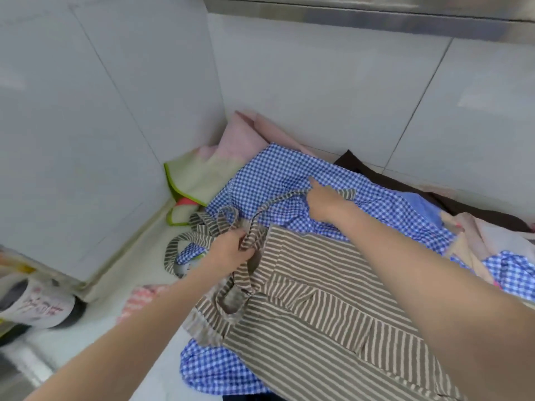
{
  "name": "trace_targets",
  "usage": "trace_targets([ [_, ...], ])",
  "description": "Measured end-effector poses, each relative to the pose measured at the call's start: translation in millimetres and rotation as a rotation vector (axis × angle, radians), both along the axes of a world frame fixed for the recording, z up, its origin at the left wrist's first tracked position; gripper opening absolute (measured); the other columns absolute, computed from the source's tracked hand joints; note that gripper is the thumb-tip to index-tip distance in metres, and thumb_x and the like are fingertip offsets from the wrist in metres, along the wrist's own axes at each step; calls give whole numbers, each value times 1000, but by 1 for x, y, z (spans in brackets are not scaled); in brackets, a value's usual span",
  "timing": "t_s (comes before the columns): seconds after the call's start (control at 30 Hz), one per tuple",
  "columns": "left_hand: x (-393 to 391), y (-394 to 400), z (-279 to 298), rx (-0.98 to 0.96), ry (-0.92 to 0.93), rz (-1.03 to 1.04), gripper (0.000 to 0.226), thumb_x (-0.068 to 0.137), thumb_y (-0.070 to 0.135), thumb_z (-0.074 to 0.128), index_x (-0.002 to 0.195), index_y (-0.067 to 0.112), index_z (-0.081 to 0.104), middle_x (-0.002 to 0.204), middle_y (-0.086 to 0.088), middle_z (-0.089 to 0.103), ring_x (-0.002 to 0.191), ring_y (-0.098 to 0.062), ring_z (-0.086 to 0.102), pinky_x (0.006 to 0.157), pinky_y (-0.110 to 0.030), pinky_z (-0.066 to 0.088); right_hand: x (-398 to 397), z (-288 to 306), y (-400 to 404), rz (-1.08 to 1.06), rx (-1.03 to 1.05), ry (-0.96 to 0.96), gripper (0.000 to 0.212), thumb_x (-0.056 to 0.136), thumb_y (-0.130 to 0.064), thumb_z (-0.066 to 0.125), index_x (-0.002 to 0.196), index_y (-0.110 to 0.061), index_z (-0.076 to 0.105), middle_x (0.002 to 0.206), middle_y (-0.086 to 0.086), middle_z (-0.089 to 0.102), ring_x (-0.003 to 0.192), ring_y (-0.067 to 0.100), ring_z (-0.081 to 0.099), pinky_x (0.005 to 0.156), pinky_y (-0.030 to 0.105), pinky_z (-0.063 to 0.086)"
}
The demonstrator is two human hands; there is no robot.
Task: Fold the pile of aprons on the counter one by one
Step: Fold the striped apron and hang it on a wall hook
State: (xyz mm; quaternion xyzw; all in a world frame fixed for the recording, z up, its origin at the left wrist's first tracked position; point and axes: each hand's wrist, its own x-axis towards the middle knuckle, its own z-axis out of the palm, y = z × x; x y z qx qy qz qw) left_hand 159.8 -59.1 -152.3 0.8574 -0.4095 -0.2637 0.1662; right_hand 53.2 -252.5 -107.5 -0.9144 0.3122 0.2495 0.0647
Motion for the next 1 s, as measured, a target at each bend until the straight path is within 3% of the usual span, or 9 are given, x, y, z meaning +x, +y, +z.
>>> trace_targets([
  [0.1,-7,9,4,-195,-21,20,33,91,20,60,119,4,55,109,-11,62,99,-25,58,71,-25,38,12,1,-1,-31,24,74,16,96,-3,40,103,-3,55,116,10,40,63,18,40,51,25,35],
  [0.17,-8,12,9,-274,-12,29,32,91,20,60,118,5,55,103,-10,59,93,-24,56,73,-27,38,9,7,-1,-40,-28,-84,15,95,-3,42,86,-2,53,95,12,43,68,21,47,56,29,39],
  [0.33,-17,14,27,-161,485,-227,20,86,14,66,104,9,59,96,-1,66,90,-15,63,82,-24,49,-25,78,-1,-102,-321,-475,30,93,-13,46,115,4,57,118,23,57,106,37,57,80,37,46],
  [0.4,-25,17,24,162,299,-502,15,89,19,63,103,12,60,96,2,64,88,-10,59,77,-15,45,-51,113,-4,-153,-349,-352,26,90,-13,53,111,0,61,108,20,63,99,34,61,73,31,46],
  [0.47,-33,16,20,348,-160,-677,22,93,27,55,108,12,59,110,-5,62,96,-19,58,81,-25,49,-90,138,1,-221,-244,-67,14,84,-17,64,85,-3,63,69,9,65,66,24,59,51,20,42],
  [0.6,-54,3,27,286,-643,-657,29,96,11,43,121,13,56,122,-8,60,111,-27,59,89,-37,48,-171,141,26,-329,-104,247,22,81,-16,68,69,-9,51,58,1,49,48,14,41,36,17,32],
  [0.7,-69,-3,30,247,-775,-766,38,95,6,44,130,17,50,133,-5,49,118,-26,55,88,-38,48,-227,110,56,-417,26,310,33,84,-12,65,65,-10,38,43,-1,47,41,13,39,38,18,31],
  [0.77,-75,-2,25,318,-815,-813,36,95,8,44,130,16,50,133,-6,49,120,-27,52,90,-39,47,-257,79,73,-510,183,363,25,86,-15,65,68,-7,49,39,-2,48,34,10,41,34,14,33],
  [1.0,-60,2,15,401,-419,-833,34,90,25,56,122,18,53,127,-3,56,111,-19,55,89,-27,45,-292,24,108,-629,299,360,16,84,-20,66,77,-6,66,46,1,60,37,11,57,43,24,49],
])
